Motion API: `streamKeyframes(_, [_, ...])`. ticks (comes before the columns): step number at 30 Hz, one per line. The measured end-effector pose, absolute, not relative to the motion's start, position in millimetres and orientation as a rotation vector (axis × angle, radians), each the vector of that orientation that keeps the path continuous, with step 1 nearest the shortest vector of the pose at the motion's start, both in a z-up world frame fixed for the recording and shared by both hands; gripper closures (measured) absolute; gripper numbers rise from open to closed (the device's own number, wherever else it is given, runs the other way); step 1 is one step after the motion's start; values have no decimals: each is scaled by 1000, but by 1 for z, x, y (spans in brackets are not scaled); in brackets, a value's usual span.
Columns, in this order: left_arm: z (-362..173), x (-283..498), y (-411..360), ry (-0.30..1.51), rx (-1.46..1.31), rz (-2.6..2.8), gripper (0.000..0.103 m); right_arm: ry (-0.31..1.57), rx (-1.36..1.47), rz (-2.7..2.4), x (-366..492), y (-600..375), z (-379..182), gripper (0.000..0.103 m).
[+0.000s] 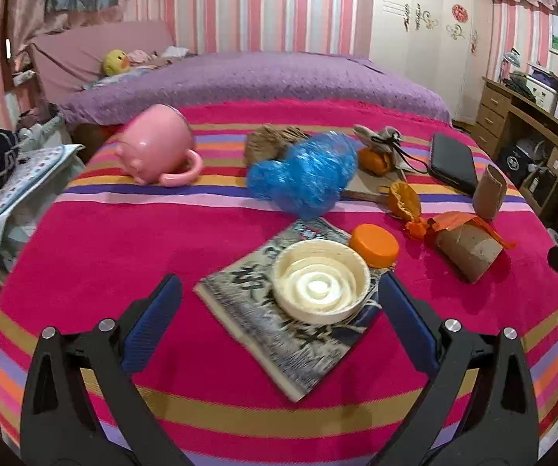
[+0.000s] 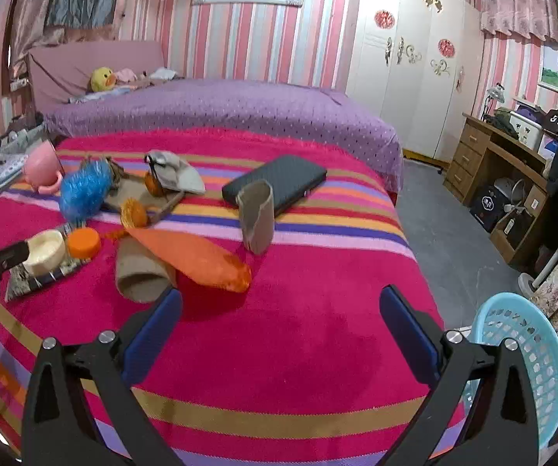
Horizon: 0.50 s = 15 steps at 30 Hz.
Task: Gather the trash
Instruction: 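Grasp the white round lid with left tool while right tool grasps cardboard tube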
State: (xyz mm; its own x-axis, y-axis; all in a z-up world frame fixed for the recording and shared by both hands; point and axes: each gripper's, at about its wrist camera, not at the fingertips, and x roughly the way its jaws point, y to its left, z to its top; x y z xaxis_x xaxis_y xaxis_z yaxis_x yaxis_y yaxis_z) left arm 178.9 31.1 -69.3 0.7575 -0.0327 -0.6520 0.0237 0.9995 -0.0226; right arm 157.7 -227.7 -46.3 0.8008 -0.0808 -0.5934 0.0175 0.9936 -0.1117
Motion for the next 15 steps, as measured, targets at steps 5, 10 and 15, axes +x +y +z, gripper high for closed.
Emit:
streamKeyframes(5, [-79, 191, 16, 751, 21, -56, 9, 628, -76, -22, 157, -228, -47, 4])
streamKeyframes(10, [-84, 198, 9, 777, 16, -97, 32, 640, -83, 19, 157, -213, -52, 4])
streamKeyframes(15, [-83, 197, 8, 793, 6, -124, 42, 657, -84, 60, 158, -197, -59, 4])
